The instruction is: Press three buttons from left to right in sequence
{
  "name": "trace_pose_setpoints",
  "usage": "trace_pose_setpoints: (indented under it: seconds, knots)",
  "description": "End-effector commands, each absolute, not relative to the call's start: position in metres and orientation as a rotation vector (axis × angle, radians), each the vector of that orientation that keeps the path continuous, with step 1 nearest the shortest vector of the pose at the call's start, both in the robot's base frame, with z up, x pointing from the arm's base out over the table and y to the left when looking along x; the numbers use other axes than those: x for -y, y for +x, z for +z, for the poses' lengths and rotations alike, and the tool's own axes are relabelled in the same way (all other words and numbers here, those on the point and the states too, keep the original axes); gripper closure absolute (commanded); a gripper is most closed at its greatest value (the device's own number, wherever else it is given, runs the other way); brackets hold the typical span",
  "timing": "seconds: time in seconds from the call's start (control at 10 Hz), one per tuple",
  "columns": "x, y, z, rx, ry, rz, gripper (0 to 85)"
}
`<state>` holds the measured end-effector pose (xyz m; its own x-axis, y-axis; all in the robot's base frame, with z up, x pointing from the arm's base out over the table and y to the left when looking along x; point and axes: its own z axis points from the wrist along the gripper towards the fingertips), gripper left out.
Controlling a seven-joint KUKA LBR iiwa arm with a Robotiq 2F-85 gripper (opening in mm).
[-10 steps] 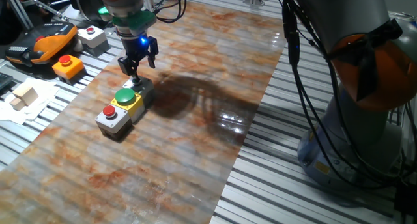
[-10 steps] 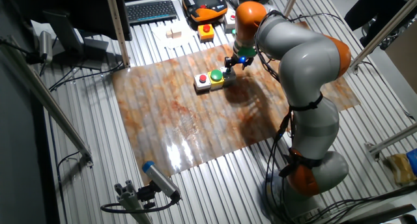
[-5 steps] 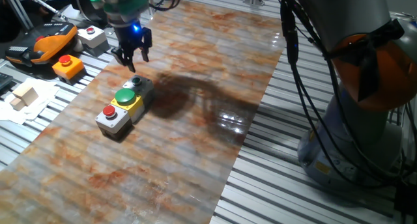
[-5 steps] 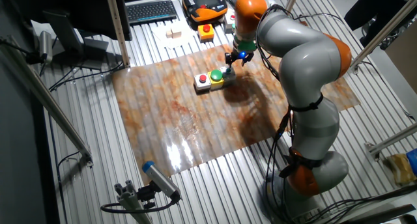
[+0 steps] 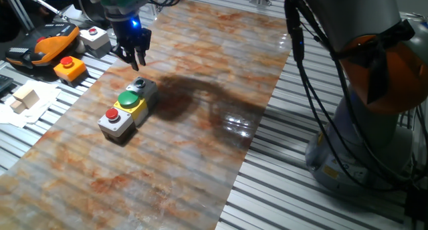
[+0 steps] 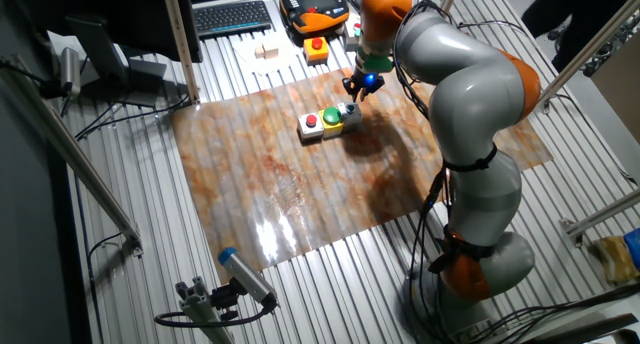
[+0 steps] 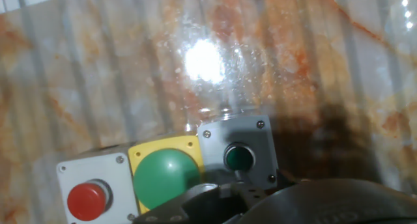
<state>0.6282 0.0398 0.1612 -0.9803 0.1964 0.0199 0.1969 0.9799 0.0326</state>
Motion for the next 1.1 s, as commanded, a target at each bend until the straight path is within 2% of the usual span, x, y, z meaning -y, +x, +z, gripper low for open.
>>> trace_pose_setpoints:
  seconds: [0.0, 0.3, 0.6, 1.0]
  knots:
    - [-0.041, 0.6273, 0.16, 3.112, -0.311, -0.053, 85.0]
    - [-0.0413, 0.627, 0.1591, 3.099, -0.315, -0.067, 85.0]
    - [-0.0413, 0.627, 0.1591, 3.071, -0.464, -0.196, 85.0]
    - [-0.0413, 0.627, 0.1591, 3.081, -0.425, -0.132, 85.0]
